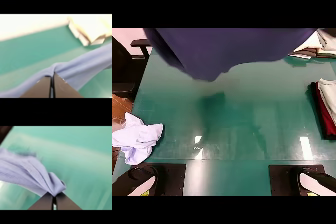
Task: Fold the shirts.
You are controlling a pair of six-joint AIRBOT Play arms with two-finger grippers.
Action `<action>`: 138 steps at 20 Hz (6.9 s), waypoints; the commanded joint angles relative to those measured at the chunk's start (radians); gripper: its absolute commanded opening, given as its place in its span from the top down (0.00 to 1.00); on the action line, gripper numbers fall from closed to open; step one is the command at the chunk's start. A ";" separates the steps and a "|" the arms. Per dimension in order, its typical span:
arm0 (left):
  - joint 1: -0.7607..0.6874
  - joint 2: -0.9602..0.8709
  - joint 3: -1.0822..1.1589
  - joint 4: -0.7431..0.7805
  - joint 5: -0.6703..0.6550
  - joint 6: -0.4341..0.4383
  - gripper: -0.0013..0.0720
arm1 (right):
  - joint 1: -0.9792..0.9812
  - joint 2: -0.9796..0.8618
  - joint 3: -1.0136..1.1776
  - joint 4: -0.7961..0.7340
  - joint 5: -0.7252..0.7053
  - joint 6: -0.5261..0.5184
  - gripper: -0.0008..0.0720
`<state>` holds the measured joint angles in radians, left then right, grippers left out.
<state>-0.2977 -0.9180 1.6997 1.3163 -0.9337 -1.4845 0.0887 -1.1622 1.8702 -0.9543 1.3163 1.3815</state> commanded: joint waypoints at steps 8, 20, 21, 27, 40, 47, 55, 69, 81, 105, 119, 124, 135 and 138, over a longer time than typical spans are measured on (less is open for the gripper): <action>-0.099 -0.117 -0.125 0.073 -0.286 -0.001 0.95 | 0.119 -0.131 -0.074 -0.282 0.119 0.032 0.97; -0.396 -0.132 -0.579 -0.194 -0.214 -0.007 0.19 | 0.061 -0.009 -0.425 -0.320 0.093 0.032 0.97; -0.370 -0.132 -0.579 -0.178 -0.190 -0.007 0.19 | 0.061 -0.010 -0.426 -0.320 0.098 0.032 0.97; 0.080 -0.180 -0.579 -0.132 -0.041 -0.054 0.19 | 0.066 -0.010 -0.426 -0.294 0.078 0.032 0.97; 0.274 -0.588 -0.580 -0.523 -0.178 0.153 0.19 | 0.066 -0.010 -0.426 -0.293 0.071 0.032 0.97; 0.246 -0.582 -0.564 -0.540 -0.196 0.157 0.85 | 0.066 -0.010 -0.426 -0.294 0.071 0.032 0.96; 0.246 -0.368 -0.203 -0.516 -0.212 0.157 0.95 | 0.046 -0.010 -0.193 -0.299 0.065 0.031 0.97; 0.246 0.101 0.316 -0.291 -0.117 0.119 0.95 | 0.047 0.217 0.133 -0.414 -0.042 0.043 0.97; 0.246 -0.344 0.115 -0.052 -0.401 0.018 0.95 | 0.047 -0.218 0.059 -0.417 0.100 0.042 0.97; 0.421 -0.220 -0.959 -0.138 -0.227 0.026 0.24 | -0.138 -0.155 -0.557 0.091 0.112 -0.048 0.47; 0.322 -0.221 -1.061 -0.388 -0.028 0.102 0.95 | -0.194 -0.061 -0.722 -0.010 0.149 -0.036 0.47; 0.322 -0.153 -0.994 -0.379 -0.070 0.105 0.95 | -0.363 0.053 -1.028 -0.227 0.105 0.036 0.34; 0.322 -0.132 -0.966 -0.381 -0.077 0.105 0.95 | -0.257 -0.015 -1.297 -0.002 -0.166 0.020 0.42; 0.322 -0.130 -0.965 -0.381 -0.104 0.105 0.95 | -0.161 -0.057 -1.235 0.000 -0.218 0.020 0.83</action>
<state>0.0250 -1.0504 0.7326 0.9344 -1.0149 -1.3804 -0.1547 -1.1824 0.6079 -0.9703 1.1732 1.4029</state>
